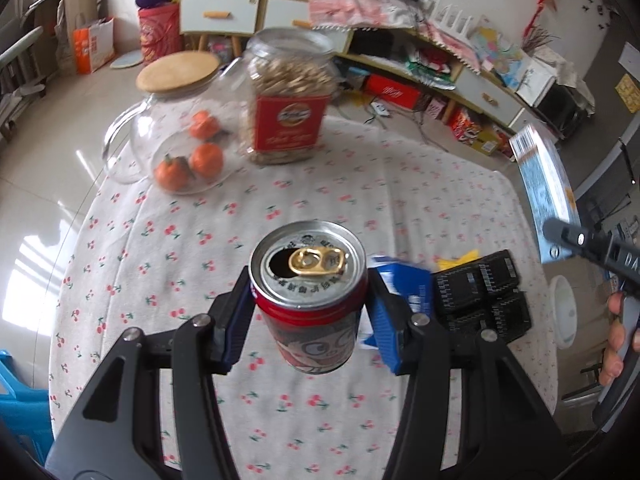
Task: Collect trash
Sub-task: 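Carry the can and the milk carton with both tools over the white bin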
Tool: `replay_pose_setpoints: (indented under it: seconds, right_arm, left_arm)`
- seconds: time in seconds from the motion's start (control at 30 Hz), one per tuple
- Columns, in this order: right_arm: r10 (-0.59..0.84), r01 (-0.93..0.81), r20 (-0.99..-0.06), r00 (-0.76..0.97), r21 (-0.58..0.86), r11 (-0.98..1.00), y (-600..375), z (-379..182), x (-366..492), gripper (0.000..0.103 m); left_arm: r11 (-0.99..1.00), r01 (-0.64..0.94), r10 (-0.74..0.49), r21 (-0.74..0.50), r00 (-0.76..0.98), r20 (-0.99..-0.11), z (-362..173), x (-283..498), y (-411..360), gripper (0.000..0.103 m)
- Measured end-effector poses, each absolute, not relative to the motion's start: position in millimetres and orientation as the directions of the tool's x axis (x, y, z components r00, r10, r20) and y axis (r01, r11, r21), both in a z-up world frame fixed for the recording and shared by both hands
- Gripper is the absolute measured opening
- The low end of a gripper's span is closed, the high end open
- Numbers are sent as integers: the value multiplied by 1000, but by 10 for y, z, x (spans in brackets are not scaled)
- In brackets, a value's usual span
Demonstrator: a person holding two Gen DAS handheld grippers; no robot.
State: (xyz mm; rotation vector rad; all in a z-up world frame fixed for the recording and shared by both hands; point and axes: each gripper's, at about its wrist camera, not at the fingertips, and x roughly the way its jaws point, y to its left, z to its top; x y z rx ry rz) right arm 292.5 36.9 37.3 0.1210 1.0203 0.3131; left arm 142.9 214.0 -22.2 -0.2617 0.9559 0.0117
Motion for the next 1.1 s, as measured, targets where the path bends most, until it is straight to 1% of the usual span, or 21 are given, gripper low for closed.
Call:
replay_pose_setpoints:
  seconds: [0.23, 0.5, 0.63, 0.77, 1.1]
  right_arm:
    - [286, -153, -794, 536, 242, 958, -435, 496, 2542, 55]
    - [222, -18, -767, 602, 264, 964, -1464, 450, 2164, 55]
    - [203, 50, -762, 615, 294, 954, -1941, 383, 1989, 55]
    - [163, 103, -733, 661, 304, 947, -2388, 422, 1848, 55]
    - [115, 277, -754, 647, 373, 885, -3497, 23, 1533, 55]
  left_arm:
    - [983, 1, -144, -184, 629, -764, 41, 1323, 1668, 55]
    - [977, 140, -214, -162, 663, -718, 259, 1246, 1006, 55]
    - [966, 211, -252, -147, 650, -717, 280, 1222, 558, 55]
    - [946, 281, -307, -159, 628, -715, 288, 1263, 40, 55]
    - [867, 453, -451, -207, 537, -713, 194, 1448, -1297, 55]
